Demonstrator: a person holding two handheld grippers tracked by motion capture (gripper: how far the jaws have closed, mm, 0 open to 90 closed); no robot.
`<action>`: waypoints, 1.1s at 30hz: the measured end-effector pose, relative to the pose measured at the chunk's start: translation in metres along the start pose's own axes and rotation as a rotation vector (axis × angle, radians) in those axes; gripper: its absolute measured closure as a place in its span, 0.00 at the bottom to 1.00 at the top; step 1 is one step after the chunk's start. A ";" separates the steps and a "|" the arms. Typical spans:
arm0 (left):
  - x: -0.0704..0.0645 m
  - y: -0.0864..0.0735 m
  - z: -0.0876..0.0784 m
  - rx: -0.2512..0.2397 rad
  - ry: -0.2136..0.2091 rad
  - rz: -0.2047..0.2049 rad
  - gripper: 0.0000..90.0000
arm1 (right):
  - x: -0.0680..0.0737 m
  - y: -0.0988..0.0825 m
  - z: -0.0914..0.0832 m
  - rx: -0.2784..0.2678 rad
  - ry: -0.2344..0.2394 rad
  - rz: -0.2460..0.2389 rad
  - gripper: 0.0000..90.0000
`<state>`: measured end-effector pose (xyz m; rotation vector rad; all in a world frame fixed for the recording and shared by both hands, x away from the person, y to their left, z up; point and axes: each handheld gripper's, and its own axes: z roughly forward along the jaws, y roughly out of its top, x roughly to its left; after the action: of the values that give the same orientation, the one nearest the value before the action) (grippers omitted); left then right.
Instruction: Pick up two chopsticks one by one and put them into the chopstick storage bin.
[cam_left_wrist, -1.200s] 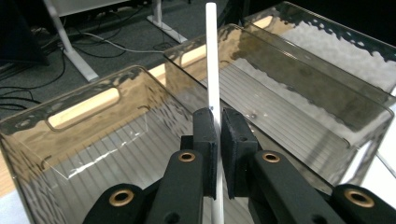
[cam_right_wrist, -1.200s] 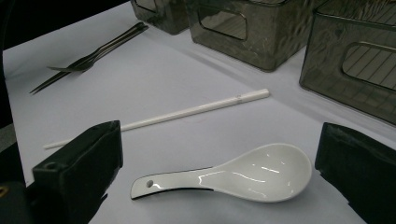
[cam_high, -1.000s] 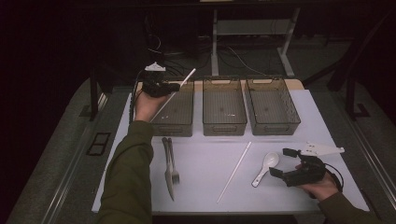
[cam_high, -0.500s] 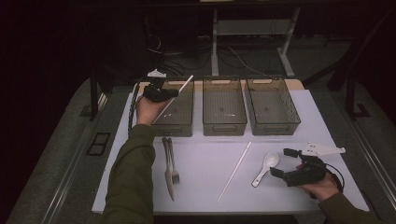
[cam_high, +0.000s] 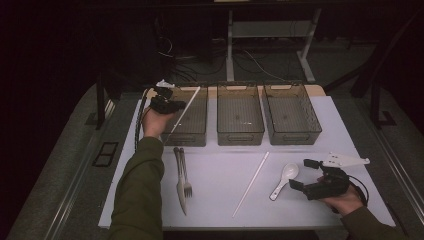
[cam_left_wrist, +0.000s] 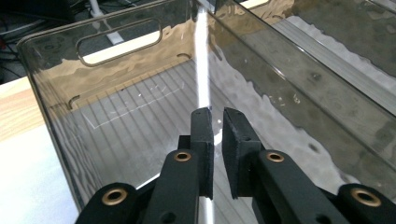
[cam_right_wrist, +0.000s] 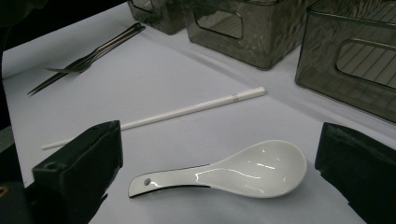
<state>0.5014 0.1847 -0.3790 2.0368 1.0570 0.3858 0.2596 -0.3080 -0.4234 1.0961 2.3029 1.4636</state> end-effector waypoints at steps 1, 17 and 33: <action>0.000 0.000 0.000 -0.001 0.002 -0.001 0.89 | 0.000 0.000 0.000 0.000 0.000 0.000 0.01; -0.034 0.007 -0.030 -0.022 -0.057 0.022 0.71 | 0.000 0.000 0.000 -0.003 -0.005 0.002 0.01; -0.108 -0.015 -0.056 -0.032 -0.167 0.049 0.60 | 0.000 0.001 0.000 0.000 0.000 -0.002 0.01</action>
<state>0.3959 0.1326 -0.3457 2.0313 0.8952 0.2508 0.2599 -0.3076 -0.4230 1.0940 2.3027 1.4635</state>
